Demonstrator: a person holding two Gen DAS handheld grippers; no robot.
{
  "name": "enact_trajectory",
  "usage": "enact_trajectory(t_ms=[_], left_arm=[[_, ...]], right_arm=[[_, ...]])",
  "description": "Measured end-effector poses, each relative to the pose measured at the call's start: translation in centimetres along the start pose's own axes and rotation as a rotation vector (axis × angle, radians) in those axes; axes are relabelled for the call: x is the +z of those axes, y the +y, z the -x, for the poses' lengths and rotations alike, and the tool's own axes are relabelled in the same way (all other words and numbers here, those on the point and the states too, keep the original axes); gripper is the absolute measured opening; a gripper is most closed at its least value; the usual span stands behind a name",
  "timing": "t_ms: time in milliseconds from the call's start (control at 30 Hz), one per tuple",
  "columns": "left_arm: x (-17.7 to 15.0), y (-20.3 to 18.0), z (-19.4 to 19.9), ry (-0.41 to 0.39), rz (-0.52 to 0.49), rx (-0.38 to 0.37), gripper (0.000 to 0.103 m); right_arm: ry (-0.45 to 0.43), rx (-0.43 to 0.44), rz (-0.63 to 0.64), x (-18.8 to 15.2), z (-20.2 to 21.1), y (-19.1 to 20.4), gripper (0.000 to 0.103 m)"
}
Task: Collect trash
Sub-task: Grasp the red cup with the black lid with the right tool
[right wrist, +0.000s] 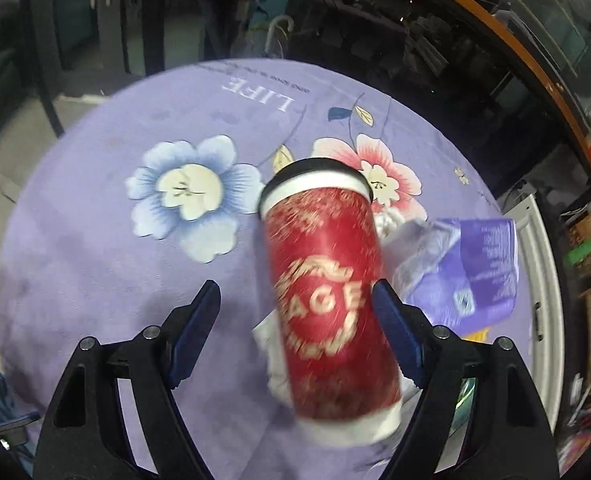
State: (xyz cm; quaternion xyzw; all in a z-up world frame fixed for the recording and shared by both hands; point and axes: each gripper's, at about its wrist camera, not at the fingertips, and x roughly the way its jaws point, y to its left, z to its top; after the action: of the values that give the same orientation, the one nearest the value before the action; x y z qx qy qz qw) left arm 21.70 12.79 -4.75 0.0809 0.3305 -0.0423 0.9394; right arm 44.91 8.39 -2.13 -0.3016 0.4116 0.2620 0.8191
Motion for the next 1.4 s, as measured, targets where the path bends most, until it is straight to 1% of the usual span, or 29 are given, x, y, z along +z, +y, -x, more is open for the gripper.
enact_trajectory(t_ms=[133,233,300,400,433,500,600,667,733,833,867,967,1033,1200,1300,1400], left_arm=[[-0.1,1.1,-1.1,0.014,0.006,-0.014,0.098],[-0.3,1.6,-1.9,0.024,0.014,-0.023,0.098],[-0.3,1.9,-2.5,0.032,0.02,-0.029,0.098],[-0.4,2.2,-3.0,0.036,0.027,-0.038,0.098],[-0.4,2.2,-3.2,0.038,0.028,-0.038,0.098],[-0.4,2.2,-3.4,0.039,0.032,-0.039,0.098],[-0.3,2.1,-3.5,0.04,0.037,-0.041,0.098],[-0.1,2.1,-3.5,0.04,0.038,-0.038,0.098],[0.1,2.1,-3.6,0.046,0.05,-0.038,0.098],[0.5,2.1,-3.8,0.048,0.07,-0.058,0.098],[0.6,2.0,-4.0,0.05,0.073,-0.063,0.098],[1.3,1.4,-4.5,0.059,0.073,-0.083,0.098],[1.9,0.8,-5.1,0.069,0.069,-0.1,0.098],[3.9,-1.5,-7.4,0.1,0.046,-0.134,0.098],[5.4,-2.9,-9.4,0.127,0.035,-0.143,0.097],[7.0,-4.9,-10.9,0.123,-0.014,-0.132,0.097]], right_arm=[[0.076,-0.055,0.04,1.8,-2.7,-0.6,0.082],[0.127,-0.09,0.072,2.6,-5.0,-0.4,0.083],[0.15,-0.107,0.083,2.3,-5.9,-0.3,0.083],[0.175,-0.118,0.096,2.5,-7.2,-0.1,0.082],[0.177,-0.125,0.103,2.6,-7.5,0.1,0.08],[0.162,-0.141,0.112,2.4,-7.3,0.2,0.08],[0.131,-0.119,0.093,2.2,-6.1,0.2,0.079],[0.096,-0.092,0.076,1.9,-4.6,0.3,0.079],[0.046,-0.063,0.051,1.6,-2.9,0.4,0.079],[-0.041,0.001,-0.001,0.5,0.5,0.2,0.079],[-0.083,0.016,-0.02,-0.2,2.2,0.0,0.079],[-0.165,0.046,-0.075,-2.2,5.7,-0.9,0.078],[-0.224,0.066,-0.136,-4.0,8.3,-2.1,0.078],[-0.333,0.072,-0.245,-8.6,13.5,-4.8,0.078],[-0.365,0.071,-0.291,-11.1,15.5,-6.1,0.078],[-0.383,0.048,-0.311,-13.5,16.8,-6.8,0.078]])
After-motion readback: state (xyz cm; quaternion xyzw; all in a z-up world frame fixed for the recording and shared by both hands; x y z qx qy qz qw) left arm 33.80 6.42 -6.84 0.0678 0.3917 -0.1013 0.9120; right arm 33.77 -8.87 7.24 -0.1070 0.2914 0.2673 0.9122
